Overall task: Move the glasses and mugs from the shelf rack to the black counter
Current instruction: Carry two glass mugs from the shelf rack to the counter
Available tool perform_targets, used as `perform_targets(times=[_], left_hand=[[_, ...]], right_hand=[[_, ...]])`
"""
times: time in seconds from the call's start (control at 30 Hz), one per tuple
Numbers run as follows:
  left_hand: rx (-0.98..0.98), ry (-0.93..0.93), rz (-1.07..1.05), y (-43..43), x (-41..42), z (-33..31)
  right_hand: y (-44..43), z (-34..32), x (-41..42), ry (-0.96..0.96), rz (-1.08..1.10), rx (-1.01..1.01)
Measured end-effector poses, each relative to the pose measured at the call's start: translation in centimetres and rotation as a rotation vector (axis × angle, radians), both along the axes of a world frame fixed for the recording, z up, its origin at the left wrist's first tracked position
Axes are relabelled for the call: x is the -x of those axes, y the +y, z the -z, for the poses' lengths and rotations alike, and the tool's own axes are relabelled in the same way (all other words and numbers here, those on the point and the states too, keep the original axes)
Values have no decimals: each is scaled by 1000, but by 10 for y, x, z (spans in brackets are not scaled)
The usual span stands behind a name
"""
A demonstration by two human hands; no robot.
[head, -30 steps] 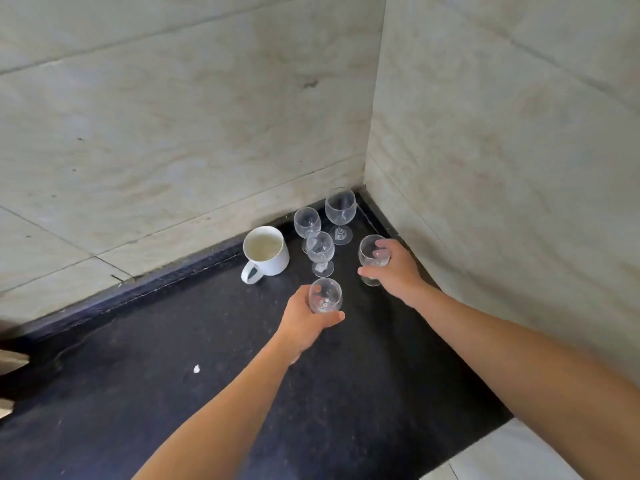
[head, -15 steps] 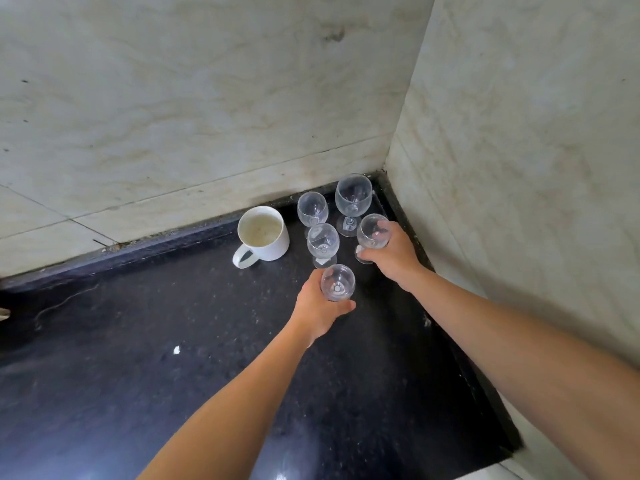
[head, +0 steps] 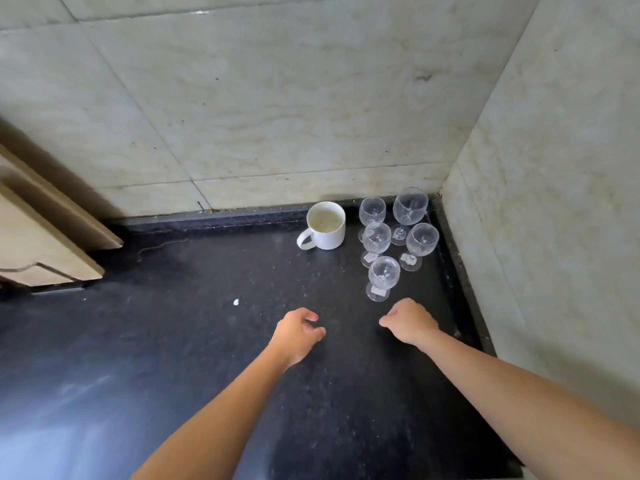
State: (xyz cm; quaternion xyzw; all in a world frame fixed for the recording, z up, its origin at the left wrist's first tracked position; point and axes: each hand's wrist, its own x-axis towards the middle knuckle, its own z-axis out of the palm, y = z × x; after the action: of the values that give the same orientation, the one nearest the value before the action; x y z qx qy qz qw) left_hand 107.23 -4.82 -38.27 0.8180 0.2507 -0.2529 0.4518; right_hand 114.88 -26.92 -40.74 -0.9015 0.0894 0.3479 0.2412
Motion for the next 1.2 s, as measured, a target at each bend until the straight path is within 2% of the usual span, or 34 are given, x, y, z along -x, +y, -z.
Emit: perform_targets(times=[0.1,0.23,0.4,0.57,0.8,1.03,1.2], left_hand=[[-30,-19,-40,27,41,-14],[-94,-77,-159,69,108,-37],[-225,-114,-313,130,236,-63],[-342,-99,-415,182,406,-87],[-559,-51,-695,238,646,-137],[-690,78,-954,255,840,-153],[-743,188,-1153,268,964,-161]], right_hand=[[33,-12,23,2,-147,-23],[90,-35,52,-95,-308,-58],[179,-67,126,-212,-518,-131],[267,-93,251,-283,-764,-181],[397,-141,450,-399,-1266,-273],[505,-168,643,-595,-1761,-363],[581,-167,787,-602,-2052,-476]])
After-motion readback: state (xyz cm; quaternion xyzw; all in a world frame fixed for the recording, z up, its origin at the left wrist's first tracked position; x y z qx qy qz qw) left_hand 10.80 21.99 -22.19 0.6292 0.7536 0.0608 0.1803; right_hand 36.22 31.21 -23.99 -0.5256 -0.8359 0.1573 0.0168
